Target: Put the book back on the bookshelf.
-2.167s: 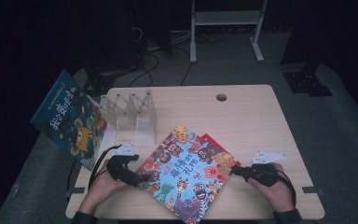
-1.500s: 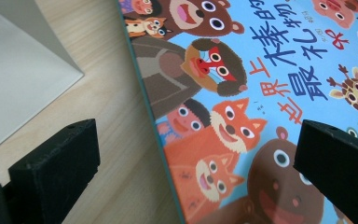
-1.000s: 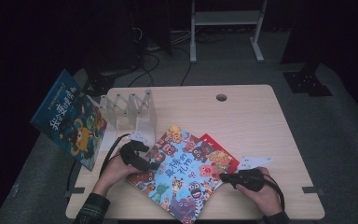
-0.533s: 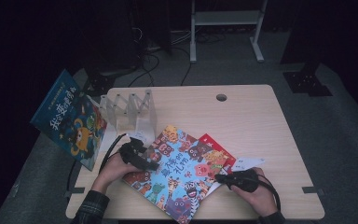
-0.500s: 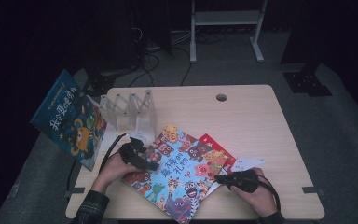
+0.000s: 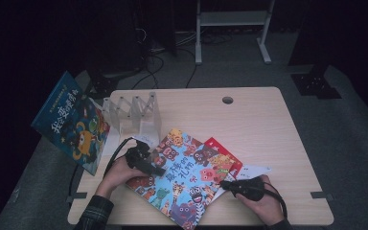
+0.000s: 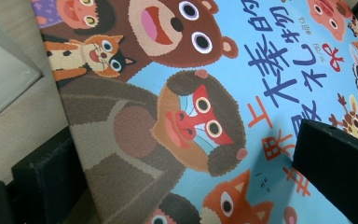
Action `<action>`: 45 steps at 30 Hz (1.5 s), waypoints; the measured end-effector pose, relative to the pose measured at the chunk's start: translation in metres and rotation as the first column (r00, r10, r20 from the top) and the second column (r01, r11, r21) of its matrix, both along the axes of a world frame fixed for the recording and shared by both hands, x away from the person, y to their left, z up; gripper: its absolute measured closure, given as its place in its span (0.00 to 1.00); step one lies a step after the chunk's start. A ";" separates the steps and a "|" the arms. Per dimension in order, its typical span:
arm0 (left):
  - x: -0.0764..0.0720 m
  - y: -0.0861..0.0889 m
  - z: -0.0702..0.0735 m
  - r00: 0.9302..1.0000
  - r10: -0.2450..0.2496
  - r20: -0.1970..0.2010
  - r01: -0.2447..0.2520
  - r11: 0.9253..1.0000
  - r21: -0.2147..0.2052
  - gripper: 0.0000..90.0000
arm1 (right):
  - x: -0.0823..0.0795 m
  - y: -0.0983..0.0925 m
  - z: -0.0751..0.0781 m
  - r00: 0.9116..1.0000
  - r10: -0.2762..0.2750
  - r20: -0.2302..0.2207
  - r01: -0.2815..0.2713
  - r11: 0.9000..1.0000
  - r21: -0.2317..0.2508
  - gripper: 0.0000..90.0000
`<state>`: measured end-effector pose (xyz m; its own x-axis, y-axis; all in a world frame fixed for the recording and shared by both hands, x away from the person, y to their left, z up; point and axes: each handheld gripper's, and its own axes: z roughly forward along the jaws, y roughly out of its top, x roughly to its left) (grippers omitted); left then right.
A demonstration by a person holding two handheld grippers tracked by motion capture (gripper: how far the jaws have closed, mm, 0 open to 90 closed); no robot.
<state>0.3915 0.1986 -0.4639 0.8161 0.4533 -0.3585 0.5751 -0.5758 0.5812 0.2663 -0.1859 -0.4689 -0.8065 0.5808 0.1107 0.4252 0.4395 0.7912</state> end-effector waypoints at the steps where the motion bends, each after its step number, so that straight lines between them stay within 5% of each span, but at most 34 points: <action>1: 0.000 0.000 0.000 1.000 0.002 -0.002 -0.002 1.000 -0.003 0.00 | 0.000 0.000 0.000 1.000 0.000 0.002 0.000 1.000 -0.002 0.99; 12: 0.001 -0.006 0.004 1.000 0.019 -0.015 -0.018 0.999 0.029 0.00 | -0.003 0.003 0.000 1.000 -0.008 0.024 0.008 1.000 -0.020 0.99; 21: 0.002 -0.006 0.010 0.999 0.031 -0.027 -0.031 0.999 0.014 0.00 | -0.004 0.004 0.001 1.000 -0.024 0.020 0.024 0.999 -0.023 0.99; 30: 0.003 -0.007 0.028 0.999 0.032 -0.009 -0.032 0.999 0.005 0.02 | -0.004 0.005 0.001 0.999 -0.030 0.022 0.030 0.999 -0.025 0.99; 45: 0.005 -0.018 0.065 1.000 -0.005 0.030 0.004 0.998 0.062 0.02 | -0.004 0.006 0.001 0.999 -0.036 0.022 0.037 0.999 -0.023 0.99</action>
